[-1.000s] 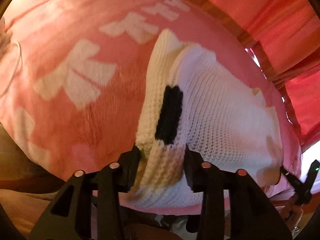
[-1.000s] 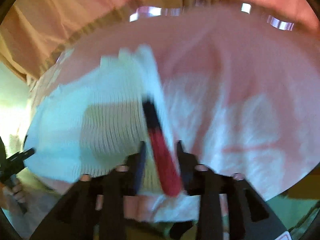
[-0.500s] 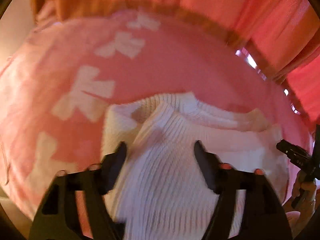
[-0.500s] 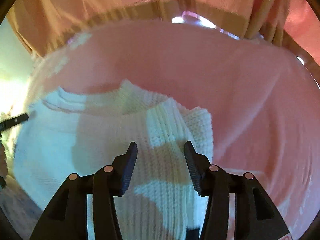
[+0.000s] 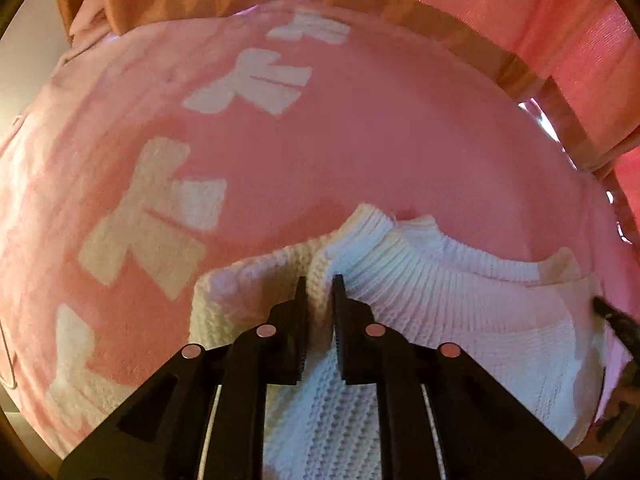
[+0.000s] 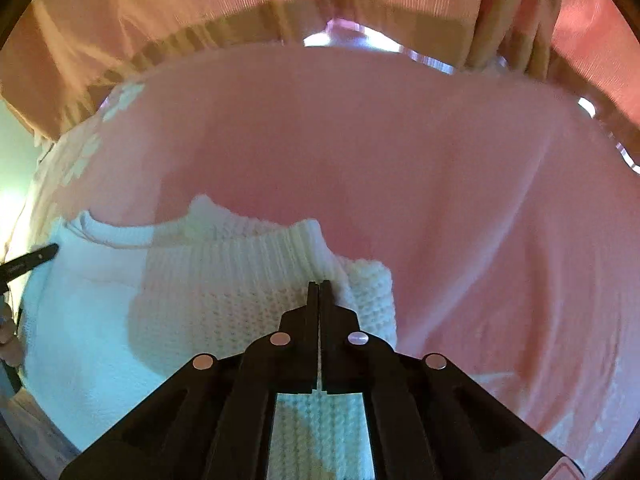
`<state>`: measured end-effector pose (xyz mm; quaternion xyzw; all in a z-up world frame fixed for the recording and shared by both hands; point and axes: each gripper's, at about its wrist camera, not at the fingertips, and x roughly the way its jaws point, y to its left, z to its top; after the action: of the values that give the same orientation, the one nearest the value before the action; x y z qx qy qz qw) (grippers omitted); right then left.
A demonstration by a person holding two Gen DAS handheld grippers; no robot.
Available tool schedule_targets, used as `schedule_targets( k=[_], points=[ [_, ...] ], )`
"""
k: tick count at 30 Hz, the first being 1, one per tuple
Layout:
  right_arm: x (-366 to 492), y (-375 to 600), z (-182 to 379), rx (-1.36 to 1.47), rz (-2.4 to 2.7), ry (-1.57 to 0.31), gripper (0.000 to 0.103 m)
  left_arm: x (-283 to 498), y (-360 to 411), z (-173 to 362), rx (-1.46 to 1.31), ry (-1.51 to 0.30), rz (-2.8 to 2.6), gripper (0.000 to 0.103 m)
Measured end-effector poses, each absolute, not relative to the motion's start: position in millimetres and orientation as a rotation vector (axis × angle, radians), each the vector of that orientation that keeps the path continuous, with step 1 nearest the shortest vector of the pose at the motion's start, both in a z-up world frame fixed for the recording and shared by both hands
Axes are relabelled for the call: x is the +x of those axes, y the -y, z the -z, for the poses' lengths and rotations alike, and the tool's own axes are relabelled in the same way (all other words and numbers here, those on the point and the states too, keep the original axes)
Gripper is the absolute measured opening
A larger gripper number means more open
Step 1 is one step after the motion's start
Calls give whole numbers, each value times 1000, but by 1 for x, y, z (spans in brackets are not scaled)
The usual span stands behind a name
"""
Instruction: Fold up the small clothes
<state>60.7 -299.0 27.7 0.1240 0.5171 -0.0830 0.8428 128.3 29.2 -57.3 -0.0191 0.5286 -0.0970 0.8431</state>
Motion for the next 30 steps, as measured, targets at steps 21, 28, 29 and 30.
schedule_targets(
  k=[21,28,29,30],
  points=[
    [62,132,-21,93,-225,-1137,0,7,-106,76,-404,-1140,197,38],
    [78,136,6,141,-236,-1215,0,-9,-89,11,-474,-1023,318,21],
    [78,136,6,146,-239,-1219,0,-11,-82,1,-469,-1008,341,21],
    [78,137,7,150,-241,-1219,0,-16,-70,-13,-454,-984,378,21]
  ],
)
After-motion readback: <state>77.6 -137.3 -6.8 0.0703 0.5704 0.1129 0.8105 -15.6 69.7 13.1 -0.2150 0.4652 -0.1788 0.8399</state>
